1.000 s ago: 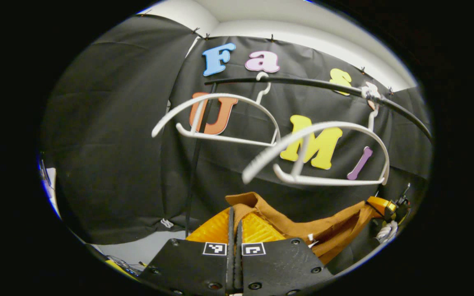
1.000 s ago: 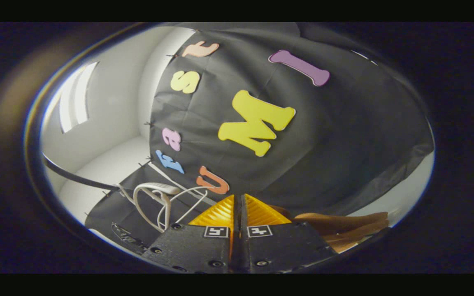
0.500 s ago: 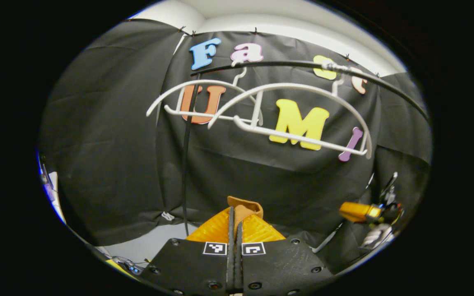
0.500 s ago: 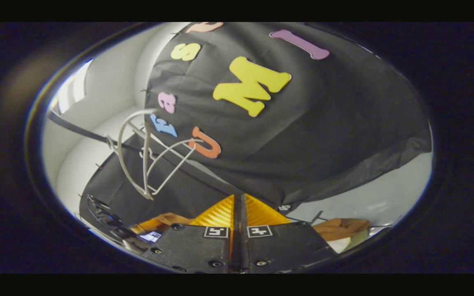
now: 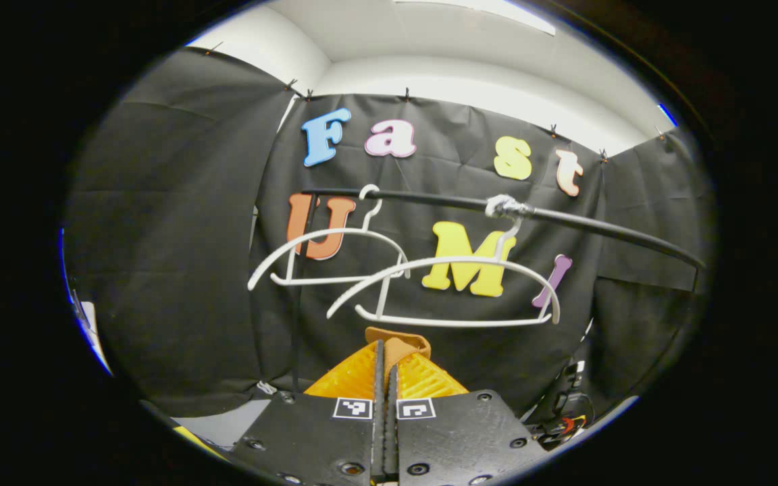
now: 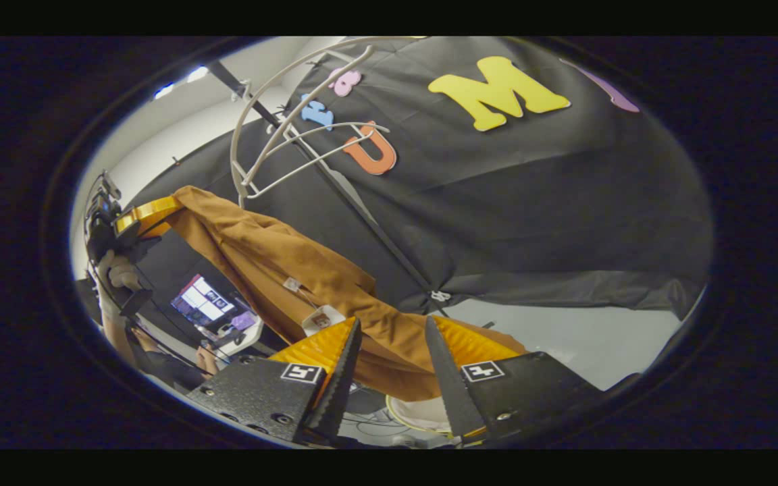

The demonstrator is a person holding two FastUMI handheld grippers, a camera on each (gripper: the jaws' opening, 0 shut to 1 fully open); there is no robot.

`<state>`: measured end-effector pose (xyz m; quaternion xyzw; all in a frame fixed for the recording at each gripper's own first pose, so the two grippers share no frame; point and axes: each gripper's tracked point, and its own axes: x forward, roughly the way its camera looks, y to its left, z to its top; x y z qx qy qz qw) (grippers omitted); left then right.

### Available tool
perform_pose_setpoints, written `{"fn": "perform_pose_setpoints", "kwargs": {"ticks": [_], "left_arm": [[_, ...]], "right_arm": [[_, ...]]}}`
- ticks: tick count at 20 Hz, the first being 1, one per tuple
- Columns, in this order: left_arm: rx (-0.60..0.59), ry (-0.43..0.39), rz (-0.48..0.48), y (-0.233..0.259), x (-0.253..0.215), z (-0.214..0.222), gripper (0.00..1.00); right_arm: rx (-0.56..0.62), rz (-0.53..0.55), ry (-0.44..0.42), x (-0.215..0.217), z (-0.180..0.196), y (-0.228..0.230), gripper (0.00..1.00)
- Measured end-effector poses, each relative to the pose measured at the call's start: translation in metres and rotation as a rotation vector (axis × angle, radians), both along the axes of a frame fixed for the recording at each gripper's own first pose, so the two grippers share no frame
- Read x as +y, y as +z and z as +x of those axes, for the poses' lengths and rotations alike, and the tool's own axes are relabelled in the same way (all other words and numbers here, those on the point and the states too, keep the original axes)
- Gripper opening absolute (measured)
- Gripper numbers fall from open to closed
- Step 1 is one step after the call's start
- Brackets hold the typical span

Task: Grasp the clothes on the hanger with both hands and then place them into the laundry hamper below.

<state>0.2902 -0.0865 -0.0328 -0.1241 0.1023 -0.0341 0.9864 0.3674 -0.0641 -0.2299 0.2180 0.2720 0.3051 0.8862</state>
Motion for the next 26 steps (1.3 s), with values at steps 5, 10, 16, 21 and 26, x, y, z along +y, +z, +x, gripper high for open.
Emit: {"fn": "perform_pose_setpoints", "kwargs": {"ticks": [5,10,16,21,26], "left_arm": [[-0.152,-0.005,-0.001,0.071,0.0,-0.005,0.0],[-0.314,-0.05,-0.01,0.148,-0.012,-0.014,0.0],[-0.228,-0.095,0.002,0.103,-0.038,-0.008,0.0],[0.006,-0.117,-0.01,-0.022,-0.055,-0.013,0.0],[0.301,-0.123,-0.009,-0.175,-0.065,-0.039,0.0]], "right_arm": [[-0.04,-0.001,-0.023,-0.009,-0.006,0.017,0.61],[-0.061,0.024,-0.042,-0.014,0.001,0.033,0.61],[-0.068,0.006,-0.035,-0.006,0.002,0.035,0.61],[0.004,-0.079,-0.068,-0.01,-0.009,0.001,0.61],[0.123,-0.177,-0.1,-0.006,-0.018,-0.049,0.63]]}}
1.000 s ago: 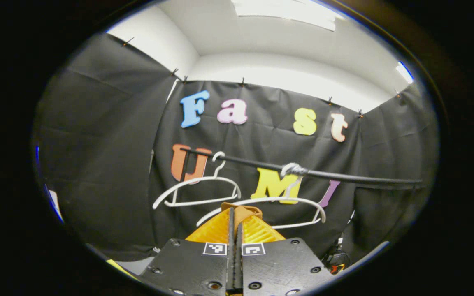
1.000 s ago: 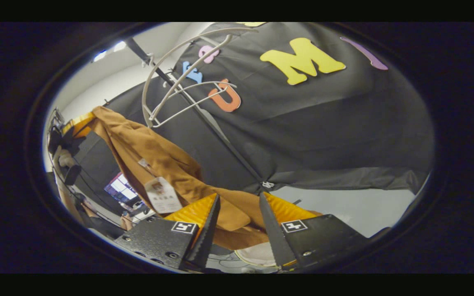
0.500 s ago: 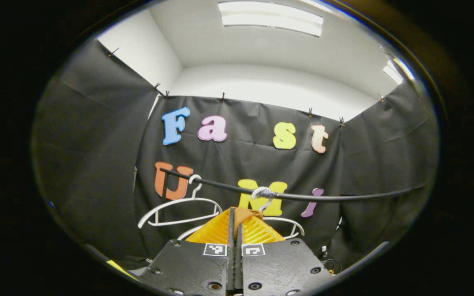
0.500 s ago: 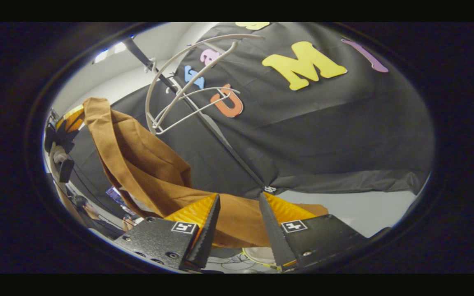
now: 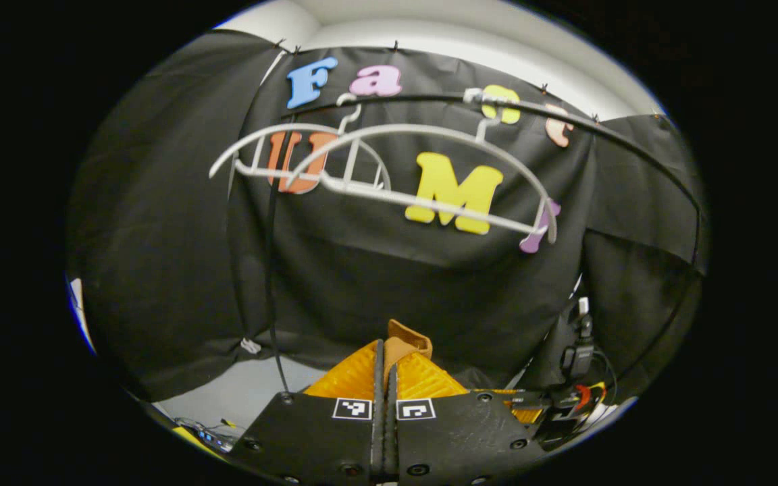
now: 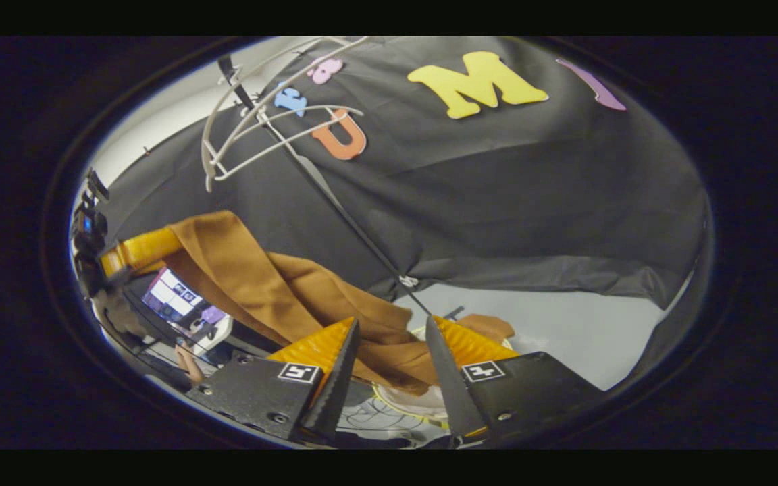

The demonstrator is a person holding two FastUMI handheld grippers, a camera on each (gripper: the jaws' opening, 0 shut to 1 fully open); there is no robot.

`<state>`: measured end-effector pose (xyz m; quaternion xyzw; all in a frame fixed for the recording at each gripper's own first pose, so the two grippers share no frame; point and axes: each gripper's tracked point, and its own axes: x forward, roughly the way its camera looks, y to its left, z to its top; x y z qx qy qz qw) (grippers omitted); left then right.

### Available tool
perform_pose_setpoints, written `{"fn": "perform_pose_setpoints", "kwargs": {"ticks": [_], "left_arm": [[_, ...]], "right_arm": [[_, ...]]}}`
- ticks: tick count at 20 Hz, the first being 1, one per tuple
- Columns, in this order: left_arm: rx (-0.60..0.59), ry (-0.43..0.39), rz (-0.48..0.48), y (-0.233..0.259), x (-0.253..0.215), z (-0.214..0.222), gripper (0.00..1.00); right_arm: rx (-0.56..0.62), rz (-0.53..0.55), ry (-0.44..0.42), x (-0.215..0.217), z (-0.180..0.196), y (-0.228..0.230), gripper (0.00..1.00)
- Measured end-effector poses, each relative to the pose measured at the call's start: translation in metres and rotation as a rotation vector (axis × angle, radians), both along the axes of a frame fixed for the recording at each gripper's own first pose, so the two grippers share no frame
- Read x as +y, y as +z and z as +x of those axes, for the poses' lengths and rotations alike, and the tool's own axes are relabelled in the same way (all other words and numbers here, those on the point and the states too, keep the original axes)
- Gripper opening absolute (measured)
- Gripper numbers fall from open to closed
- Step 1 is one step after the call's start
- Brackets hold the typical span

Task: Grasp the clothes on the hanger with both hands and then place them into the laundry hamper below.

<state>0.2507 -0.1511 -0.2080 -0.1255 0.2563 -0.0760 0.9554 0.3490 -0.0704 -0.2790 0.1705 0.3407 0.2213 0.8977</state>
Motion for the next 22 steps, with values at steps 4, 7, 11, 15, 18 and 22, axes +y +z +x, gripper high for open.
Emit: {"fn": "perform_pose_setpoints", "kwargs": {"ticks": [4,7,11,15,18,22], "left_arm": [[0.206,-0.02,0.023,-0.099,0.0,-0.029,0.05],[0.354,-0.035,0.042,-0.16,0.0,-0.046,0.0],[0.486,-0.094,0.084,-0.199,-0.004,-0.058,0.0],[0.534,-0.121,0.064,-0.207,-0.012,-0.053,0.0],[0.491,-0.143,0.024,-0.193,-0.01,-0.043,0.46],[0.45,-0.139,0.108,-0.175,0.013,-0.034,0.97]], "right_arm": [[0.122,-0.075,-0.029,0.002,-0.017,-0.042,0.64],[0.19,-0.149,-0.085,-0.003,-0.026,-0.064,0.65],[0.242,-0.201,-0.124,0.003,-0.038,-0.08,0.65],[0.235,-0.229,-0.135,0.014,-0.039,-0.076,0.65],[0.226,-0.246,-0.142,0.019,-0.047,-0.072,0.65],[0.216,-0.258,-0.165,0.023,-0.053,-0.067,0.66]]}}
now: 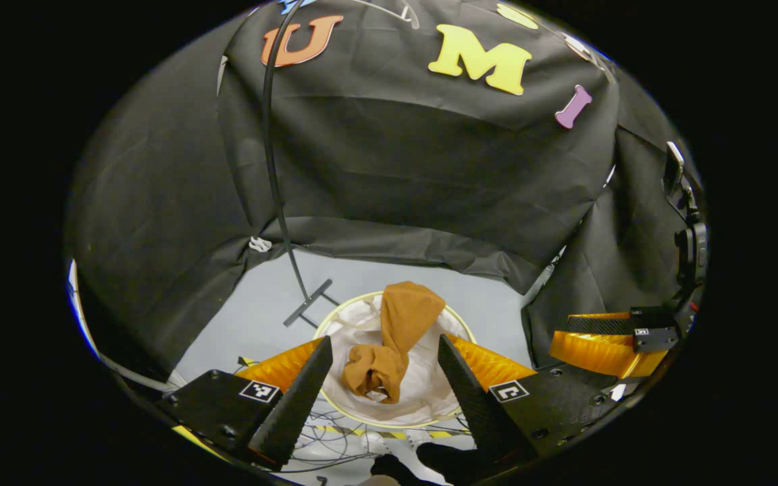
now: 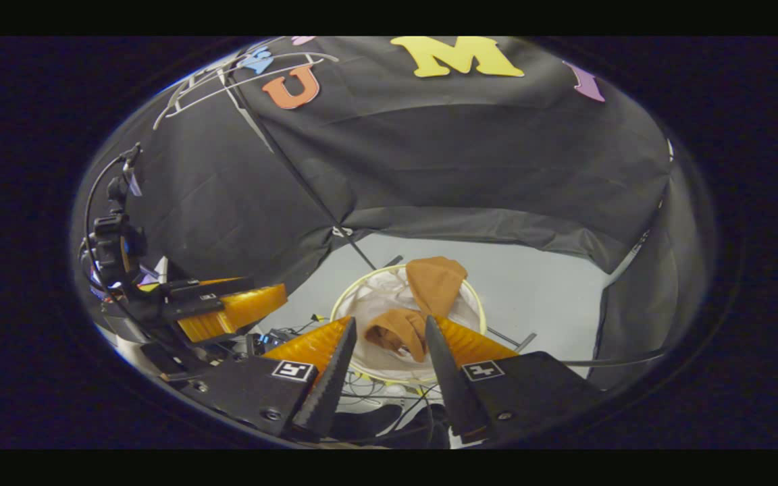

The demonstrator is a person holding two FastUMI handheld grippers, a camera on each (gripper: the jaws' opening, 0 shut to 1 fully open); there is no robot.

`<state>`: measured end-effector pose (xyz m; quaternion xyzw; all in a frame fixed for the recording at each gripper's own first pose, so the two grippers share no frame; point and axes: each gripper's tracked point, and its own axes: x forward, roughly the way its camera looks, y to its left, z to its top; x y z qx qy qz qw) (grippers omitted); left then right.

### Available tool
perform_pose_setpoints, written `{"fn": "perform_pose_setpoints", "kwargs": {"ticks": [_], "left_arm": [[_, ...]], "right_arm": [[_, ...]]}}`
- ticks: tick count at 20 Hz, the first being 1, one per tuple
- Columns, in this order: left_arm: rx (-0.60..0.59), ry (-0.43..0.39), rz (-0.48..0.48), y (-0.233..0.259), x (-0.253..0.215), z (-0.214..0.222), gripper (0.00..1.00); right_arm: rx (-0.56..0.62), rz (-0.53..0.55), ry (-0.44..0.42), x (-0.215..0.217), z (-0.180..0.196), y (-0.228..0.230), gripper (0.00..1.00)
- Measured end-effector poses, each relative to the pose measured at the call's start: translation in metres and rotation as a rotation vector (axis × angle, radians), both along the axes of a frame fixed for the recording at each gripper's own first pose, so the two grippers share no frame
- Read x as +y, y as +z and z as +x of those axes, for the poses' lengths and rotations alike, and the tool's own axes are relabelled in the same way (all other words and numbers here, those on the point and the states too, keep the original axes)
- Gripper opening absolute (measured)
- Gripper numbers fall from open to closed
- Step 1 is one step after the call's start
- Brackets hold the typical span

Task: Grasp the clothes on the hanger with both hands and then place them into the laundry hamper below.

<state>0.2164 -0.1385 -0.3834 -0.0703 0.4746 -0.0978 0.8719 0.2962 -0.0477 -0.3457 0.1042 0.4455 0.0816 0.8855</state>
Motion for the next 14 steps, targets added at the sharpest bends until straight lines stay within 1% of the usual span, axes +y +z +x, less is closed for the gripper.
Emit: {"fn": "perform_pose_setpoints", "kwargs": {"ticks": [3,4,5,6,9,12,14], "left_arm": [[-0.052,-0.012,0.015,0.02,0.01,-0.001,0.97],[-0.07,-0.015,0.018,0.025,0.015,-0.001,0.97],[-0.088,-0.016,0.017,0.03,0.019,-0.002,0.97],[-0.103,-0.018,0.02,0.036,0.021,-0.003,0.97],[-0.163,-0.011,0.035,0.059,0.026,0.006,0.97],[-0.251,-0.011,0.067,0.095,0.045,0.01,0.97],[-0.313,-0.005,0.068,0.122,0.055,0.012,0.97]], "right_arm": [[-0.024,-0.02,-0.023,-0.002,-0.003,0.006,0.67],[-0.035,-0.03,-0.025,-0.003,-0.003,0.011,0.72],[-0.045,-0.047,-0.032,-0.004,-0.006,0.014,0.8],[-0.058,-0.062,-0.038,-0.005,-0.008,0.018,0.81],[-0.122,-0.109,-0.072,-0.006,-0.011,0.037,0.81],[-0.172,-0.129,-0.083,-0.002,-0.015,0.061,0.81],[-0.218,-0.147,-0.094,0.002,-0.019,0.083,0.81]]}}
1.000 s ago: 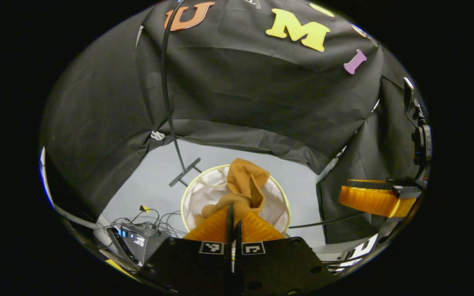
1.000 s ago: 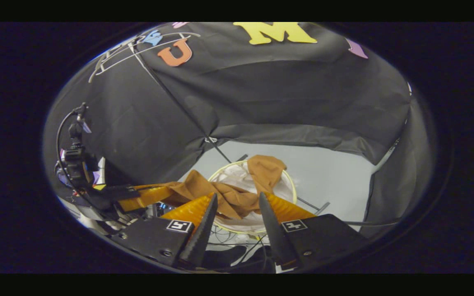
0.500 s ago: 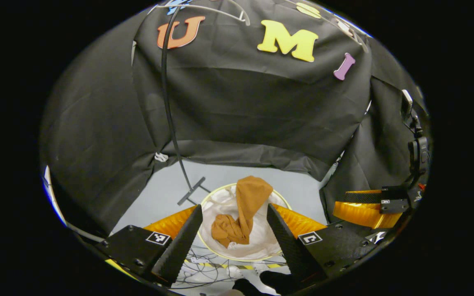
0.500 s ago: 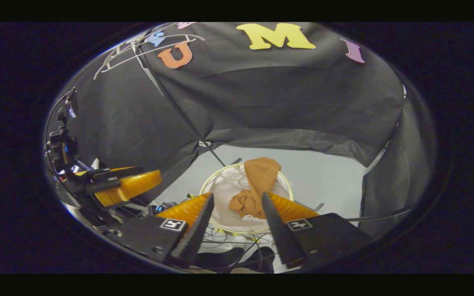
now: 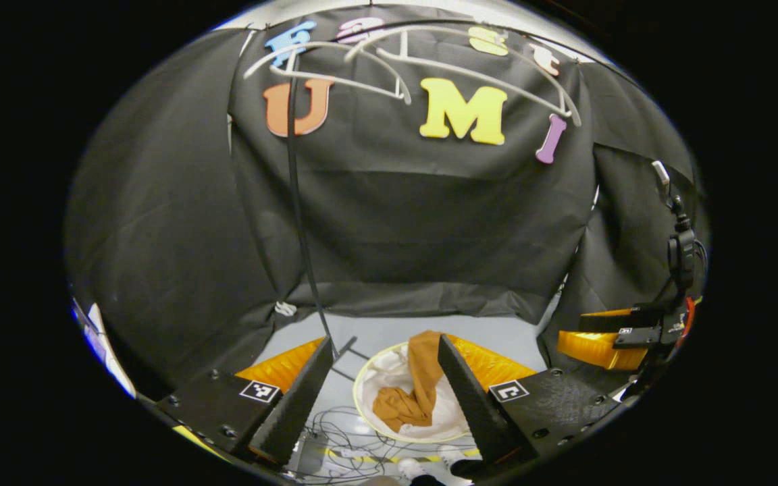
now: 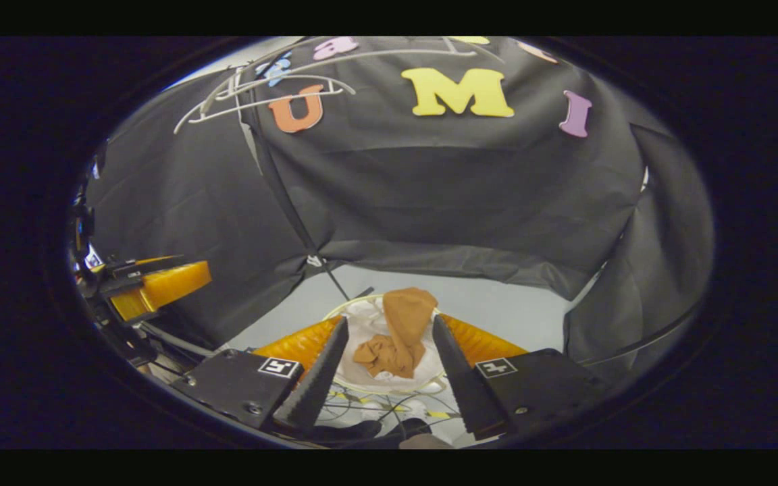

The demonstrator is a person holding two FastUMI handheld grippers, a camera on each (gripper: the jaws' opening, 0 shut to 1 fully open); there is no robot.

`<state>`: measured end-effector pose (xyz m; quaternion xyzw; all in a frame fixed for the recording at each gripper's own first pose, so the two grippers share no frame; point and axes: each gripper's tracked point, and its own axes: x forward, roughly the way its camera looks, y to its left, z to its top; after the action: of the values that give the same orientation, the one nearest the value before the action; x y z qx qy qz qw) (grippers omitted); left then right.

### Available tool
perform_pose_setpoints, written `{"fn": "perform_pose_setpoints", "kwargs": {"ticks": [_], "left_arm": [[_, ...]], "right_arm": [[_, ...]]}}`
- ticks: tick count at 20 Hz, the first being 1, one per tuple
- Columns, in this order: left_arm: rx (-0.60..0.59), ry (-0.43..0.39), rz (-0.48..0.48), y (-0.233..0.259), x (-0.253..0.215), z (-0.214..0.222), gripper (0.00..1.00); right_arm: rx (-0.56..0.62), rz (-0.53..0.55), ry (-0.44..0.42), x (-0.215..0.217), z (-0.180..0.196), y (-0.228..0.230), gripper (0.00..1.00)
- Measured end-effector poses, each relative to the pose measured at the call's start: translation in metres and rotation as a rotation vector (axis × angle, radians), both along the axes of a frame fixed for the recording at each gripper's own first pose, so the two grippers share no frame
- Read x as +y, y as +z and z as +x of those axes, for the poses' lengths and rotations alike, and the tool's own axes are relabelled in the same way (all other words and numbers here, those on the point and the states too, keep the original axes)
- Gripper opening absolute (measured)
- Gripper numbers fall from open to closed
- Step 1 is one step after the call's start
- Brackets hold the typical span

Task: Grasp the clothes on the hanger with both hands and then place them into the laundry hamper below.

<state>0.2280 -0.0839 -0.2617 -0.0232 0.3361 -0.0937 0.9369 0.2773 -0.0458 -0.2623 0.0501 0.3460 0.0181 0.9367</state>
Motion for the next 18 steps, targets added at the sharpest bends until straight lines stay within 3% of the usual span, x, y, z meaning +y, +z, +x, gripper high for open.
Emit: {"fn": "perform_pose_setpoints", "kwargs": {"ticks": [8,9,11,12,13,14,18], "left_arm": [[-0.193,0.04,-0.04,0.102,0.033,0.009,1.0],[-0.218,0.044,-0.048,0.117,0.035,0.01,0.96],[-0.271,0.056,-0.049,0.144,0.04,0.015,0.97],[-0.298,0.053,-0.048,0.156,0.041,0.016,1.0],[-0.328,0.049,-0.04,0.168,0.042,0.017,0.97],[-0.356,0.054,-0.025,0.181,0.046,0.014,0.98],[-0.445,0.113,0.006,0.227,0.06,0.014,1.0]], "right_arm": [[-0.204,-0.012,-0.014,0.004,-0.023,0.108,0.81],[-0.228,-0.016,-0.027,-0.004,-0.025,0.119,0.8],[-0.272,-0.025,-0.038,-0.009,-0.029,0.143,0.81],[-0.299,-0.07,-0.058,-0.018,-0.031,0.155,0.84],[-0.322,-0.094,-0.066,-0.025,-0.033,0.165,0.88],[-0.352,-0.098,-0.071,-0.028,-0.037,0.18,0.99],[-0.463,-0.07,-0.078,-0.042,-0.047,0.228,1.0]]}}
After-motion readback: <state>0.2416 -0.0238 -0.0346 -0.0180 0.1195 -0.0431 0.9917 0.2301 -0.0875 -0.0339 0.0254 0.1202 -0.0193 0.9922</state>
